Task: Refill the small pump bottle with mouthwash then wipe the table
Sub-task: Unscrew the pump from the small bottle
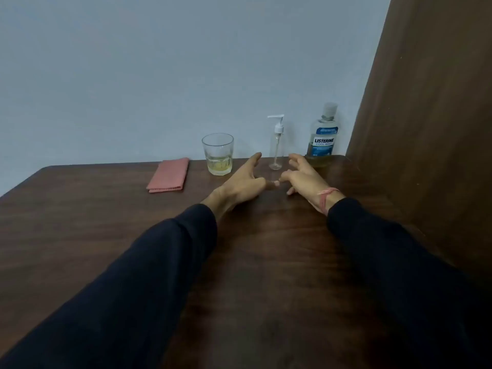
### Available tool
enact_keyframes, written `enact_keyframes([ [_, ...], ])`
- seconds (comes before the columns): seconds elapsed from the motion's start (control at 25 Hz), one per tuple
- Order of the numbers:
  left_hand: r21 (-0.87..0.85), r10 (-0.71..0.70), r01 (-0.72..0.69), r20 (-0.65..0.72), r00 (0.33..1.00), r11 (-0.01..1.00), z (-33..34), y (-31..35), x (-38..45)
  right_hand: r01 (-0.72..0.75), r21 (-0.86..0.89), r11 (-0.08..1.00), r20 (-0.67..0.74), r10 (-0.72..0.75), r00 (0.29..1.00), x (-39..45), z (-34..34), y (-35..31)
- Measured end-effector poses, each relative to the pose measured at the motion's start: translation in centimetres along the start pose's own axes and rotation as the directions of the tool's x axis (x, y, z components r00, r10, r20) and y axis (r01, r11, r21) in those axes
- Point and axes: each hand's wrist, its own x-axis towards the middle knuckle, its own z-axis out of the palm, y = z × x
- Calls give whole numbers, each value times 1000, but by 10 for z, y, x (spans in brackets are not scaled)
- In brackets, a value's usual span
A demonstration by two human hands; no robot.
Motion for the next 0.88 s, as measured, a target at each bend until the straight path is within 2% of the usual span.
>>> enact_keyframes([
  [0.12, 11, 33, -32, -47, 998, 999, -2, -3, 31, 21, -88, 996, -51, -25, 998, 28, 5, -1],
  [0.28, -21, 84, -86, -69, 994, 996, -1, -16, 84, 58, -19, 998, -96, -59, 994, 60, 11, 3],
  [0.44, 60, 156, -149, -132, 979, 987, 2, -23, 91, 112, -20, 994, -102, -113, 988, 56, 10, 14],
  [0.56, 129, 207, -192, -117, 971, 973, -1, -24, 62, 151, -58, 987, -96, -156, 983, 25, 7, 14],
  [0.76, 253, 276, -263, -16, 961, 931, -11, -28, -28, 203, -233, 951, 22, -204, 979, -63, 2, 10],
  [0.88, 260, 276, -262, -18, 961, 930, -16, -34, -89, 243, -271, 931, 85, -229, 970, -111, 7, 6],
])
